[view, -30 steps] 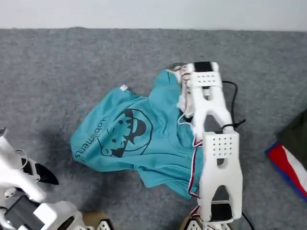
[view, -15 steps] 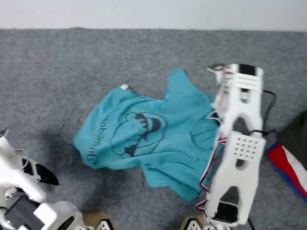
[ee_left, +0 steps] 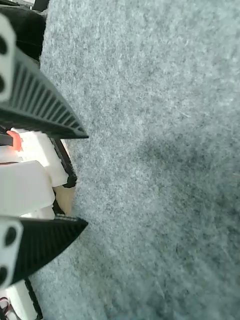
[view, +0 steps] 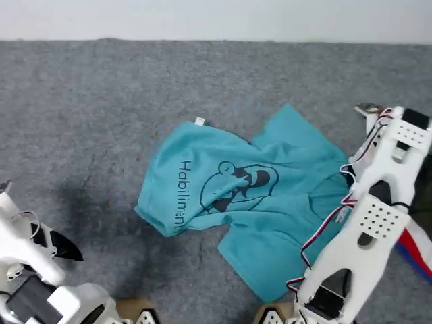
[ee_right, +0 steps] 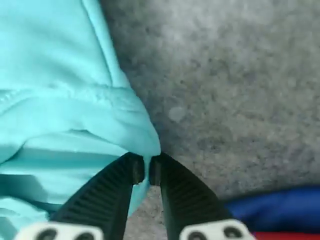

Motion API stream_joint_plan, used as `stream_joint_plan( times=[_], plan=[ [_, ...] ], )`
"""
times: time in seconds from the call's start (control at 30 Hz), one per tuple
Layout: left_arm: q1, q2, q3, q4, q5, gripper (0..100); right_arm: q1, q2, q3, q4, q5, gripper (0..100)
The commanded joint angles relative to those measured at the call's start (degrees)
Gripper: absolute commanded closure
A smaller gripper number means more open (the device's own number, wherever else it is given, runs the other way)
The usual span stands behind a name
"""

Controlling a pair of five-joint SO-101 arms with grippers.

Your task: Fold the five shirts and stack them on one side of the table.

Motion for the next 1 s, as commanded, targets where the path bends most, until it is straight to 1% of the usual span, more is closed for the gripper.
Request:
stream_joint_plan(
  times=[0.0, 0.1, 0.13, 0.2, 0.3, 0.4, 0.47, 0.53, 0.6, 0.67, 0.83, 0.97],
  plan=[
    [0.2, -0.7, 0.0, 1.8, -0.8, 76, -1.1, -3.8, -0.7, 2.3, 0.0, 82.6],
    [2.5, -0.7, -2.2, 1.8, -2.7, 76, -1.7, -6.2, -0.7, 2.3, -2.8, 60.3],
    [4.1, -0.7, -3.9, 1.8, -2.5, 76, -1.8, -7.4, -0.9, 2.3, -2.9, 55.2],
    [7.9, -0.3, -8.7, 1.8, -0.4, 75, -2.4, -10.2, -0.9, 2.3, -3.1, 50.3],
    [16.2, -0.1, -16.5, 1.7, 5.1, 75, -3.6, -14.5, -0.5, 2.3, -4.0, 51.6],
    [27.9, 2.0, -24.9, 1.7, 10.5, 71, -5.8, -18.1, 0.0, 2.3, -5.8, 54.1],
    [34.9, 5.8, -32.0, 1.4, 15.1, 68, -7.2, -20.3, 2.9, 2.3, -6.0, 55.0],
    [40.4, 11.6, -40.0, -0.1, 19.8, 67, -8.7, -22.5, 8.2, 2.3, -6.0, 55.4],
    [43.9, 19.3, -48.9, -0.7, 23.8, 67, -9.3, -24.9, 14.8, 2.3, -6.0, 55.7],
    [46.5, 28.0, -58.8, 1.3, 26.0, 67, -9.3, -27.5, 21.4, 2.3, -5.8, 56.1],
    [51.9, 46.8, -76.1, 1.9, 26.4, 67, -9.2, -32.7, 33.3, 2.2, -5.7, 56.1],
    [57.8, 55.5, -85.1, 1.9, 26.1, 67, -9.2, -35.8, 38.1, 1.9, -5.6, 56.1]
  ],
)
